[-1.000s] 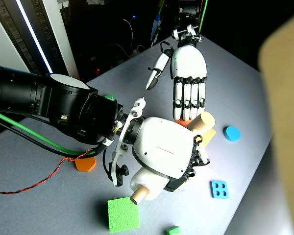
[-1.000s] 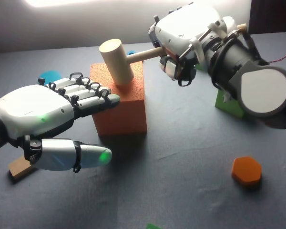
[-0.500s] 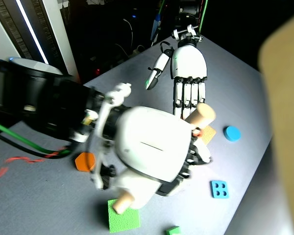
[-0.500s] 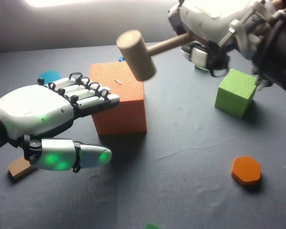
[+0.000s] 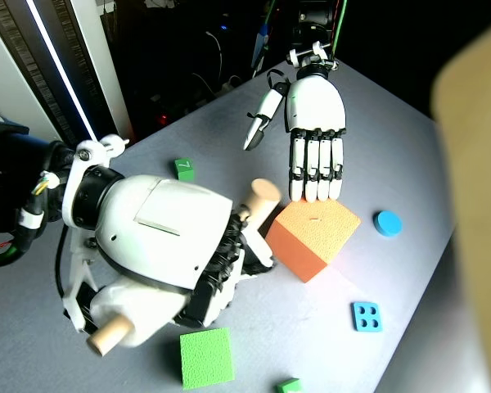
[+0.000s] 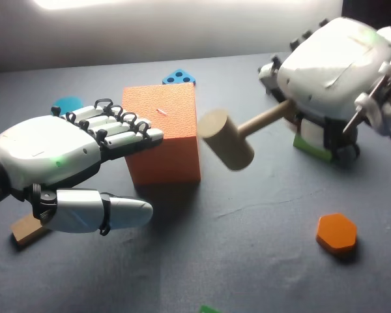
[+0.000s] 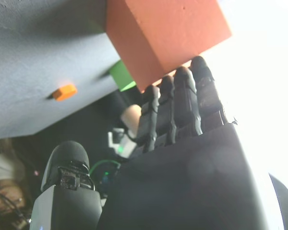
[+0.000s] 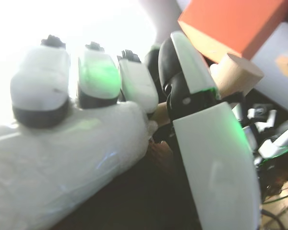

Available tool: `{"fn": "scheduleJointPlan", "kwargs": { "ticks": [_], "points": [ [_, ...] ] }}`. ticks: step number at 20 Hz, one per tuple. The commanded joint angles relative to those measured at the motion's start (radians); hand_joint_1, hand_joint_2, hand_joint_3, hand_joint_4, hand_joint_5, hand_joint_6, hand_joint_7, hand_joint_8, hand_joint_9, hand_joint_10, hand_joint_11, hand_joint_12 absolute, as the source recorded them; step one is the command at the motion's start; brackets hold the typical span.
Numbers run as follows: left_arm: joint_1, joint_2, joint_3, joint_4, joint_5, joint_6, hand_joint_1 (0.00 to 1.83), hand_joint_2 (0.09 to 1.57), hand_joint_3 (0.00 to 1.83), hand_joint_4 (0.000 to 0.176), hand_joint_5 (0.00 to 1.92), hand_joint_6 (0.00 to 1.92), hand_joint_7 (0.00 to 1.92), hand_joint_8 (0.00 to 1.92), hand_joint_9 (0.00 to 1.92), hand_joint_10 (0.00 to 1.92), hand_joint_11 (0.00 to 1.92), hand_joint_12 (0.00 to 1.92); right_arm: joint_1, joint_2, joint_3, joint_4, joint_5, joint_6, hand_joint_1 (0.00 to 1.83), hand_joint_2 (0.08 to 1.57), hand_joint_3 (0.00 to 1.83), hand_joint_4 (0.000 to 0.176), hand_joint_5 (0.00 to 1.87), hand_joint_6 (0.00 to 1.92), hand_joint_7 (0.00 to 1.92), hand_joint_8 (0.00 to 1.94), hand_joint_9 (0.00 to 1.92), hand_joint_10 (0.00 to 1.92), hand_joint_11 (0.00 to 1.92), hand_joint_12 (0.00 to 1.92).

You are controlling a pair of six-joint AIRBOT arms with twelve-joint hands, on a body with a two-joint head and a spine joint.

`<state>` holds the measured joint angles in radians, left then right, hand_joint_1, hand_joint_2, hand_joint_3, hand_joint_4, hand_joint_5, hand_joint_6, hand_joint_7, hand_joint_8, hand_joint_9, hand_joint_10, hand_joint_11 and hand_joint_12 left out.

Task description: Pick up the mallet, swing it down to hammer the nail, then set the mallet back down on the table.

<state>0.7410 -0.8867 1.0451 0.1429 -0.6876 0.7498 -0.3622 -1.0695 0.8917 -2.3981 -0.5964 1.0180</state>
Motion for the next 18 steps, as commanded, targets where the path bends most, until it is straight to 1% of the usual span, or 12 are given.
{"fn": "scheduleJointPlan", "kwargs": {
  "ticks": [1,3,7,10,12,13,15,16,17,18],
  "points": [
    [-0.009,-0.001,0.004,-0.006,-0.061,-0.004,0.0,1.17,0.0,0.0,0.14,0.0,0.16,0.0,0.15,0.0,0.0,0.29,-0.002,-0.001,-0.005,-0.056,-0.091,-0.006,0.89,1.3,0.0,0.0,1.05,1.92,1.47,1.94,1.6,1.92,1.77,1.92],
    [-0.017,0.0,0.008,-0.006,-0.064,-0.004,0.0,1.17,0.0,0.0,0.13,0.0,0.15,0.0,0.14,0.0,0.0,0.25,-0.024,-0.018,-0.007,-0.056,-0.091,-0.004,0.87,1.31,0.0,0.0,1.04,1.92,1.46,1.94,1.6,1.92,1.76,1.92],
    [-0.039,0.008,0.014,-0.006,-0.064,-0.004,0.0,1.17,0.0,0.0,0.14,0.0,0.16,0.01,0.15,0.01,0.0,0.25,-0.073,-0.066,-0.006,-0.056,-0.093,0.009,0.85,1.33,0.01,0.0,1.0,1.92,1.45,1.94,1.6,1.92,1.78,1.92],
    [-0.056,0.019,0.019,-0.001,-0.064,-0.004,0.0,1.17,0.0,0.0,0.16,0.0,0.18,0.0,0.17,0.0,0.0,0.32,-0.098,-0.115,0.012,-0.056,-0.092,0.005,0.86,1.32,0.0,0.0,0.96,1.92,1.45,1.94,1.6,1.92,1.78,1.92],
    [-0.065,0.025,0.02,0.0,-0.064,-0.005,0.0,1.17,0.0,0.0,0.16,0.0,0.18,0.0,0.17,0.0,0.0,0.32,-0.102,-0.141,0.031,-0.056,-0.09,-0.006,0.86,1.32,0.0,0.0,0.96,1.92,1.45,1.94,1.6,1.92,1.78,1.92],
    [-0.071,0.029,0.021,0.001,-0.064,-0.005,0.0,1.17,0.0,0.0,0.15,0.0,0.17,0.0,0.16,0.0,0.0,0.3,-0.104,-0.154,0.043,-0.056,-0.087,-0.009,0.87,1.31,0.0,0.0,1.0,1.92,1.45,1.94,1.59,1.92,1.77,1.92],
    [-0.083,0.039,0.022,0.003,-0.064,-0.005,0.0,1.17,0.0,0.0,0.16,0.0,0.18,0.0,0.17,0.0,0.0,0.33,-0.106,-0.171,0.061,-0.056,-0.075,-0.01,0.85,1.31,0.0,0.0,1.04,1.92,1.45,1.94,1.59,1.92,1.76,1.92],
    [-0.089,0.044,0.023,0.004,-0.063,-0.005,0.0,1.17,0.0,0.0,0.15,0.0,0.18,0.0,0.16,0.0,0.0,0.29,-0.107,-0.178,0.067,-0.056,-0.069,-0.012,0.85,1.31,0.0,0.0,1.0,1.92,1.45,1.94,1.6,1.92,1.77,1.92],
    [-0.097,0.051,0.023,0.005,-0.063,-0.005,0.0,1.17,0.0,0.0,0.15,0.0,0.17,0.0,0.16,0.0,0.0,0.29,-0.108,-0.185,0.073,-0.056,-0.062,-0.013,0.82,1.31,0.0,0.0,1.02,1.92,1.44,1.94,1.59,1.92,1.76,1.92],
    [-0.103,0.057,0.023,0.007,-0.061,-0.005,0.0,1.17,0.0,0.0,0.15,0.0,0.17,0.0,0.16,0.0,0.0,0.29,-0.109,-0.191,0.076,-0.056,-0.057,-0.014,0.8,1.3,0.0,0.0,1.05,1.92,1.37,1.94,1.52,1.92,1.73,1.92]
  ]
}}
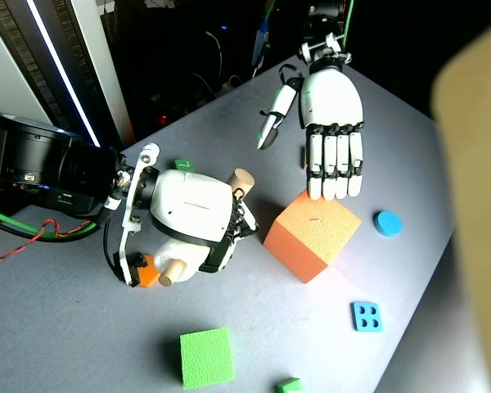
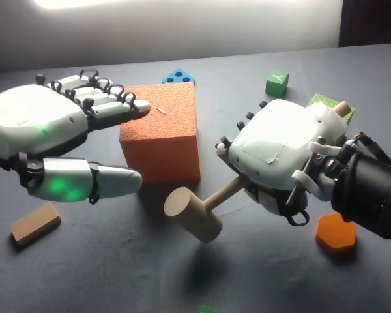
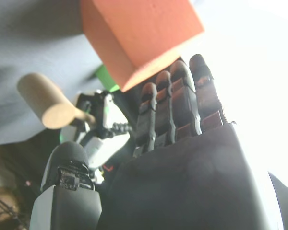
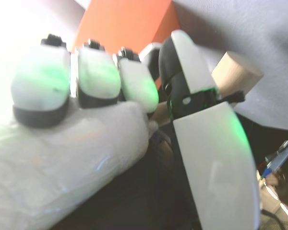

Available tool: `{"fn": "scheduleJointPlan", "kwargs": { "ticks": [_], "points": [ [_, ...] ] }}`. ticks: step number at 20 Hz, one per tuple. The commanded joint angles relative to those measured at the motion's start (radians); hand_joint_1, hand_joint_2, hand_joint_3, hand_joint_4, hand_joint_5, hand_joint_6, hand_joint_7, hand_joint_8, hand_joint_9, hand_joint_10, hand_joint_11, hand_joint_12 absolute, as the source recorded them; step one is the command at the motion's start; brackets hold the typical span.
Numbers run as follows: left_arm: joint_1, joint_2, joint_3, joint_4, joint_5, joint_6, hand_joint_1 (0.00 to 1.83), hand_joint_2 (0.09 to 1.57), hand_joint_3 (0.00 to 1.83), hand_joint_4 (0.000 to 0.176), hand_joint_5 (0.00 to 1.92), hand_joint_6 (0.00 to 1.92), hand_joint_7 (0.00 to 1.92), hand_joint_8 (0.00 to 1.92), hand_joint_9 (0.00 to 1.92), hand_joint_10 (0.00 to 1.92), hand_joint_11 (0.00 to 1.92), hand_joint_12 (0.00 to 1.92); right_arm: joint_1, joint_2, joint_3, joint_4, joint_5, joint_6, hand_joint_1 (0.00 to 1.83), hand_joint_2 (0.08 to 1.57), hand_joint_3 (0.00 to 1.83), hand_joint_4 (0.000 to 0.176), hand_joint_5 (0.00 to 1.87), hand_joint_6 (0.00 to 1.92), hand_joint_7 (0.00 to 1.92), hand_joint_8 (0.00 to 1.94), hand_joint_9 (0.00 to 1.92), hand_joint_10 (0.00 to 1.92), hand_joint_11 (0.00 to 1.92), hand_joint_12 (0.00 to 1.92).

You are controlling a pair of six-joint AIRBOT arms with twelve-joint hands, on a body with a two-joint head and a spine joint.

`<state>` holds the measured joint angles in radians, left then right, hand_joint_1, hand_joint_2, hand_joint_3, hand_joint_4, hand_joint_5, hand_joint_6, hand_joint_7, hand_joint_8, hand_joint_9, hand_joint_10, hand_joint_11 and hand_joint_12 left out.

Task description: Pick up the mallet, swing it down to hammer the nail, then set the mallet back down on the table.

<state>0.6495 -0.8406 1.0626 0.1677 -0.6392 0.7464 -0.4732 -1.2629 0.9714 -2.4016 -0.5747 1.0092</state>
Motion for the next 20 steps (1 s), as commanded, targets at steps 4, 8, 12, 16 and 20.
{"fn": "scheduleJointPlan", "kwargs": {
  "ticks": [4,8,12,16,20],
  "points": [
    [-0.055,0.035,0.012,0.055,-0.073,-0.055,0.0,1.16,0.0,0.0,0.14,0.0,0.16,0.0,0.15,0.0,0.0,0.26,-0.008,-0.013,0.0,-0.084,-0.076,-0.008,0.74,1.2,0.0,0.0,0.95,1.92,1.01,1.94,1.13,1.92,1.33,1.92],
    [-0.089,0.048,0.025,0.12,-0.07,-0.112,0.0,1.16,0.0,0.0,0.13,0.0,0.15,0.0,0.14,0.0,0.0,0.25,-0.008,-0.016,0.0,-0.084,-0.068,-0.008,0.75,1.17,0.0,0.0,0.6,1.56,0.55,1.78,0.55,1.83,0.63,1.85],
    [-0.108,0.056,0.027,0.156,-0.07,-0.142,0.0,1.17,0.0,0.0,0.15,0.0,0.16,0.0,0.14,0.0,0.0,0.26,-0.008,-0.014,0.0,-0.084,-0.062,-0.014,0.66,1.17,0.0,0.0,0.64,0.77,0.55,1.12,0.5,1.25,0.44,1.35],
    [-0.11,0.057,0.016,0.156,-0.067,-0.142,0.0,1.17,0.0,0.0,0.15,0.0,0.16,0.0,0.15,0.0,0.0,0.27,-0.006,-0.013,0.0,-0.084,-0.061,-0.015,0.47,1.18,0.0,0.0,0.7,0.2,0.73,0.36,0.66,0.48,0.43,0.86],
    [-0.111,0.058,0.008,0.156,-0.054,-0.142,0.0,1.17,0.0,0.0,0.15,0.0,0.16,0.0,0.15,0.0,0.0,0.26,-0.019,-0.005,-0.005,-0.084,-0.062,-0.015,0.46,1.15,0.0,0.0,0.57,0.0,0.6,0.0,0.56,0.01,0.24,0.61]
  ]
}}
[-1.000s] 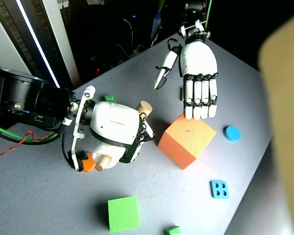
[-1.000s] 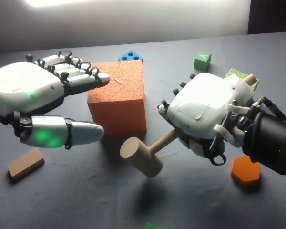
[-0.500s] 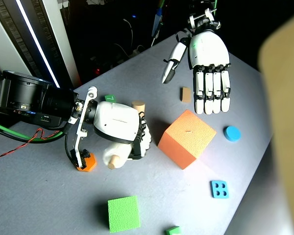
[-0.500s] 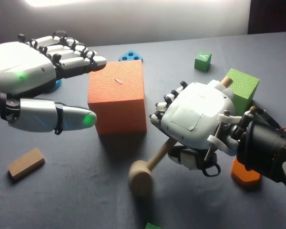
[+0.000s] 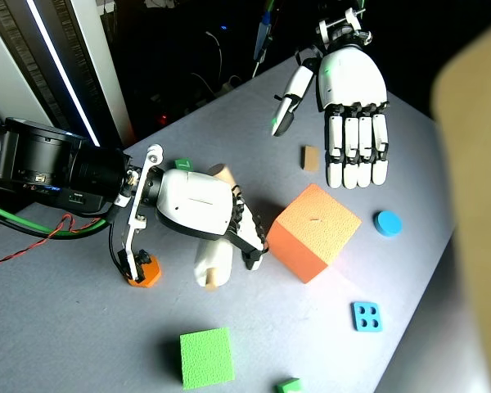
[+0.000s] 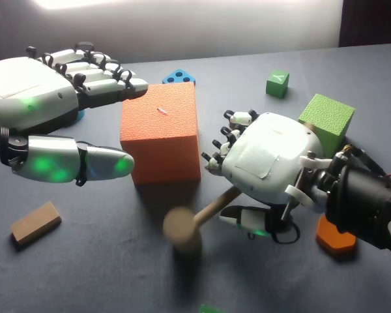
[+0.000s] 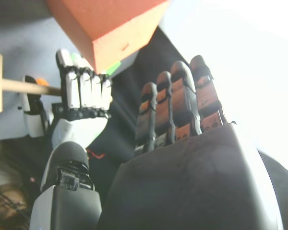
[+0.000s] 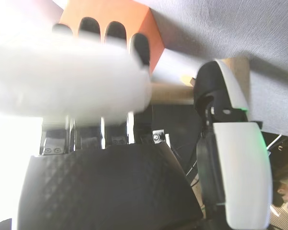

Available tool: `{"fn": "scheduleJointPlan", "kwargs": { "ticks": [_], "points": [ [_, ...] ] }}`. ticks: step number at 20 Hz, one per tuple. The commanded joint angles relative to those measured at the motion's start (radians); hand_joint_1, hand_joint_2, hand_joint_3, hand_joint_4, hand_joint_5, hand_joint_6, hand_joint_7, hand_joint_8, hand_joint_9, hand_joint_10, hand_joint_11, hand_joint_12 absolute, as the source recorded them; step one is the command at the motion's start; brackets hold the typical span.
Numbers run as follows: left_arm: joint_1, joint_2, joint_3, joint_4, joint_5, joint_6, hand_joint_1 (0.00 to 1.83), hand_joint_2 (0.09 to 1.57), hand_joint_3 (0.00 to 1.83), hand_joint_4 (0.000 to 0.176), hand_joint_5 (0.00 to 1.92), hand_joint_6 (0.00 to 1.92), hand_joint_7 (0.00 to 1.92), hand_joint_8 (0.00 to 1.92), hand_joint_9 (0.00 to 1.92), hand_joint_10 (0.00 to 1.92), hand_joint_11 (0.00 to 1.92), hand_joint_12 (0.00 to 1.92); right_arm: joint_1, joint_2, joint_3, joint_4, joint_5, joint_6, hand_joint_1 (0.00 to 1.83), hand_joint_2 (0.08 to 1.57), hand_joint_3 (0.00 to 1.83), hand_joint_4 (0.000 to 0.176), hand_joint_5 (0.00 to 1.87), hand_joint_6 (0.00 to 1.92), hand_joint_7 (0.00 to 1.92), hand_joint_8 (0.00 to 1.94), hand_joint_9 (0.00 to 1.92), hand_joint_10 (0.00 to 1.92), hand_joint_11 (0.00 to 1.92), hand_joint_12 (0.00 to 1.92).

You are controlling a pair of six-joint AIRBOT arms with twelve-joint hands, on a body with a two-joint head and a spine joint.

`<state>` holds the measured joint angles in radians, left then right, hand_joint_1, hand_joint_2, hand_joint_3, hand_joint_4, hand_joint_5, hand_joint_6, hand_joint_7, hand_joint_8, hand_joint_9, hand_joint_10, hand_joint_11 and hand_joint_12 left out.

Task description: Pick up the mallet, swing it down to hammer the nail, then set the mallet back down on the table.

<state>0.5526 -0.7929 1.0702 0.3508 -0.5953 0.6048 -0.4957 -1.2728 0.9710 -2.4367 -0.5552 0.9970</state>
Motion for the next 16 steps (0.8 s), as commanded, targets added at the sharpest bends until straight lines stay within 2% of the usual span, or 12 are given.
{"fn": "scheduleJointPlan", "kwargs": {
  "ticks": [1,4,9,11,16],
  "points": [
    [-0.016,0.011,-0.001,-0.027,-0.093,0.001,0.0,1.17,0.0,0.0,0.15,0.0,0.17,0.0,0.15,0.0,0.0,0.26,0.0,0.007,-0.006,-0.049,-0.082,-0.003,0.45,1.14,0.0,0.0,0.52,0.0,0.54,0.0,0.5,0.0,0.19,0.64],
    [-0.018,0.011,-0.003,-0.027,-0.084,0.004,0.0,1.17,0.0,0.0,0.13,0.0,0.15,0.0,0.14,0.0,0.0,0.26,0.0,0.013,-0.007,-0.049,-0.081,-0.002,0.42,1.13,0.0,0.0,0.43,0.0,0.44,0.0,0.41,0.0,0.07,0.77],
    [-0.021,0.011,-0.005,-0.027,-0.078,0.006,0.0,1.16,0.0,0.0,0.15,0.0,0.16,0.0,0.15,0.0,0.0,0.31,0.023,0.054,-0.04,-0.049,-0.077,0.001,0.42,1.13,0.0,0.0,0.37,0.0,0.39,0.0,0.37,0.0,0.04,0.78],
    [-0.023,0.011,-0.008,-0.027,-0.074,0.007,0.0,1.16,0.0,0.0,0.14,0.0,0.16,0.01,0.15,0.01,0.0,0.26,0.04,0.089,-0.072,-0.049,-0.076,0.008,0.44,1.12,0.0,0.0,0.39,0.01,0.41,0.01,0.39,0.01,0.06,0.8],
    [-0.031,0.011,-0.008,-0.027,-0.073,0.013,0.0,1.17,0.0,0.0,0.15,0.0,0.17,0.0,0.16,0.0,0.0,0.3,0.102,0.246,-0.187,-0.048,-0.023,0.06,0.42,1.11,0.0,0.0,0.4,0.01,0.42,0.01,0.39,0.01,0.06,0.8]
  ]
}}
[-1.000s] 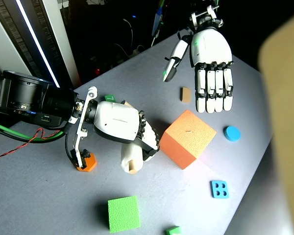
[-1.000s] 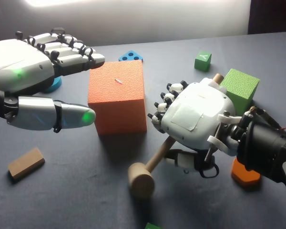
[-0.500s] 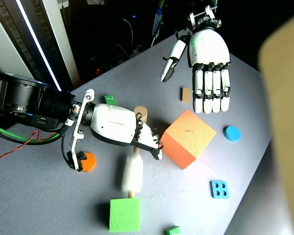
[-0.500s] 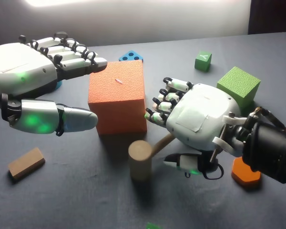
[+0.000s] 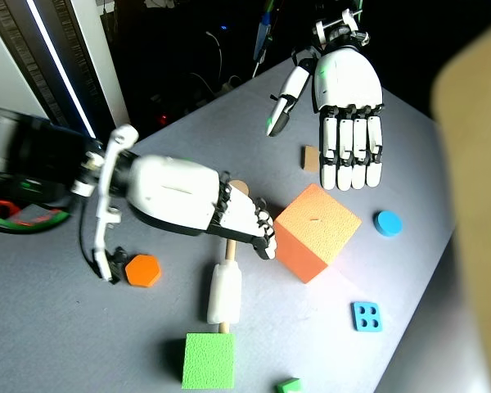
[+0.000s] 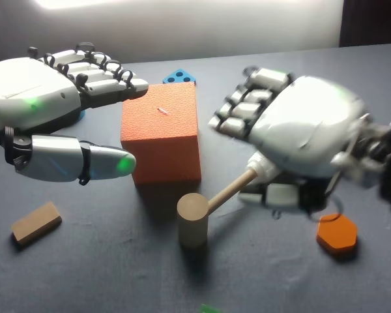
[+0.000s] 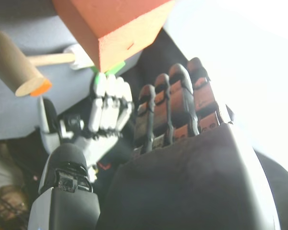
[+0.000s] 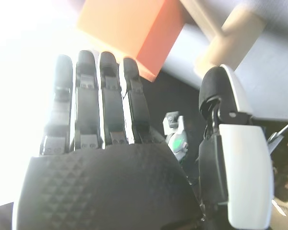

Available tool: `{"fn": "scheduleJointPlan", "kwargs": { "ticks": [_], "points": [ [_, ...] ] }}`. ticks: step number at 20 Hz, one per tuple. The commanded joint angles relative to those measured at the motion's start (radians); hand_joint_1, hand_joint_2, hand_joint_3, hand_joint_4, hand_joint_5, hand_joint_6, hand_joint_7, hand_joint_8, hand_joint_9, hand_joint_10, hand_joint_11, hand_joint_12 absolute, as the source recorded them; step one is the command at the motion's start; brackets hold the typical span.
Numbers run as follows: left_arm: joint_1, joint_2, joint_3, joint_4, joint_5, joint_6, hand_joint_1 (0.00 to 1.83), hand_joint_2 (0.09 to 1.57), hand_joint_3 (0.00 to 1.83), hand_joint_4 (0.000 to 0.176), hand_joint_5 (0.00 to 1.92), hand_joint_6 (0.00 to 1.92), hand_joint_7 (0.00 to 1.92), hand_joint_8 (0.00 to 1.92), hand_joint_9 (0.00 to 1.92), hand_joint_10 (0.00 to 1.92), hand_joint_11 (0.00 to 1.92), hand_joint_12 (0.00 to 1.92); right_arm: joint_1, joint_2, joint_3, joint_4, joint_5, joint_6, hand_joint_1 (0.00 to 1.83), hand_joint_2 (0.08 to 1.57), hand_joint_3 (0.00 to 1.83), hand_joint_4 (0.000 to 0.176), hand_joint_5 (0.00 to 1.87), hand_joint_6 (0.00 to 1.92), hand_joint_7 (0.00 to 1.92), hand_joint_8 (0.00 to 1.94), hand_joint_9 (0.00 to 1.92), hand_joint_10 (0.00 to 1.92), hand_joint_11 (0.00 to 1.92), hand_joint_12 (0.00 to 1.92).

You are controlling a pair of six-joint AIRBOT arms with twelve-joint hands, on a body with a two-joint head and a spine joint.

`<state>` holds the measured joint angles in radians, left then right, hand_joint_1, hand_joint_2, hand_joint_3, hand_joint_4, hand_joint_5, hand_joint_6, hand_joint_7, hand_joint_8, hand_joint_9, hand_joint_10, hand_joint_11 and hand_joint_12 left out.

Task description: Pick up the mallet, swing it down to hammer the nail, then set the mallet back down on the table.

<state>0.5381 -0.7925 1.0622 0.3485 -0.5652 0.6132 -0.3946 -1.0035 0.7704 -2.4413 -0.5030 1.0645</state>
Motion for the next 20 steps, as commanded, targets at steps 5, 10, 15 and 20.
{"fn": "scheduleJointPlan", "kwargs": {
  "ticks": [5,10,15,20],
  "points": [
    [-0.031,0.014,-0.012,-0.025,-0.092,-0.002,0.0,1.18,0.0,0.0,0.31,0.01,0.46,0.02,0.39,0.03,0.07,0.41,0.044,0.179,-0.107,-0.043,0.071,0.097,0.44,1.09,0.0,0.0,0.56,0.04,0.62,0.07,0.59,0.08,0.17,0.9],
    [-0.05,0.016,-0.057,-0.025,-0.064,0.033,0.04,1.18,0.0,0.0,0.2,1.63,0.2,1.72,0.23,1.72,0.05,1.73,0.067,0.318,-0.185,-0.039,0.189,0.163,0.52,1.09,0.0,0.0,0.3,1.67,0.3,1.89,0.36,1.88,0.32,1.88],
    [-0.058,0.015,-0.062,-0.025,-0.071,0.053,0.0,1.25,0.0,0.0,1.1,1.92,1.2,1.92,1.1,1.92,0.89,1.92,0.047,0.361,-0.214,0.048,0.087,0.1,0.28,1.13,0.01,0.0,0.61,1.92,0.64,1.94,0.67,1.92,0.81,1.92],
    [-0.053,0.015,-0.065,-0.025,-0.077,0.047,0.0,1.2,0.0,0.152,1.56,1.92,1.59,1.92,1.66,1.92,1.72,1.92,0.036,0.366,-0.224,0.048,0.115,0.131,0.26,1.09,0.0,0.0,1.5,1.92,1.58,1.94,1.6,1.92,1.63,1.92]
  ]
}}
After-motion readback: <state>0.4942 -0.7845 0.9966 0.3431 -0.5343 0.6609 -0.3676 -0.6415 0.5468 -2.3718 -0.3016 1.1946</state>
